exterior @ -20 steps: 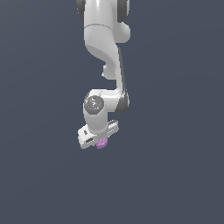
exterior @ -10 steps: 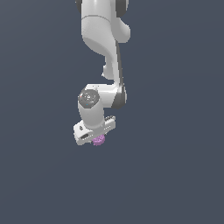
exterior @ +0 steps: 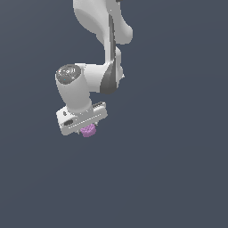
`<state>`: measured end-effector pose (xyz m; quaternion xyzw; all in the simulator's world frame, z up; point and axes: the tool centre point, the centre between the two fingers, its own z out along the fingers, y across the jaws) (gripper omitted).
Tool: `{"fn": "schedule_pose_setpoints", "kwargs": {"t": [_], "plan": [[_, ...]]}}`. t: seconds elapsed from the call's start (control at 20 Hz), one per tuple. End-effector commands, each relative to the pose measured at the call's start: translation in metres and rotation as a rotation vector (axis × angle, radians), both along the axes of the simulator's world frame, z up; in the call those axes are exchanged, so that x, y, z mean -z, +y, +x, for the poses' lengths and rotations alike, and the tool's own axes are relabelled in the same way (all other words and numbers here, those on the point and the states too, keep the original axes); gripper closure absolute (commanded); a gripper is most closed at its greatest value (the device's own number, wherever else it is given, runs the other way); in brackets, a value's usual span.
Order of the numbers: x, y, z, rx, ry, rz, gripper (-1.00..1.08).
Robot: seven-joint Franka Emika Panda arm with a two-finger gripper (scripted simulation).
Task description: Pick up the object and move it to a goal position.
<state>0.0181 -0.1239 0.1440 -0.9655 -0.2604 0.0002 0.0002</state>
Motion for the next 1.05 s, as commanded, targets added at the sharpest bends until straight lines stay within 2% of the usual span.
{"fn": "schedule_pose_setpoints", "kwargs": {"t": [0.0, 0.5, 1.0], "plan": [[-0.026, -0.016, -0.007, 0.000, -0.001, 0.000, 1.08], [-0.110, -0.068, -0.026, 0.000, -0.001, 0.001, 1.08], [-0.135, -0.085, -0.030, 0.001, 0.000, 0.000, 1.08]]}}
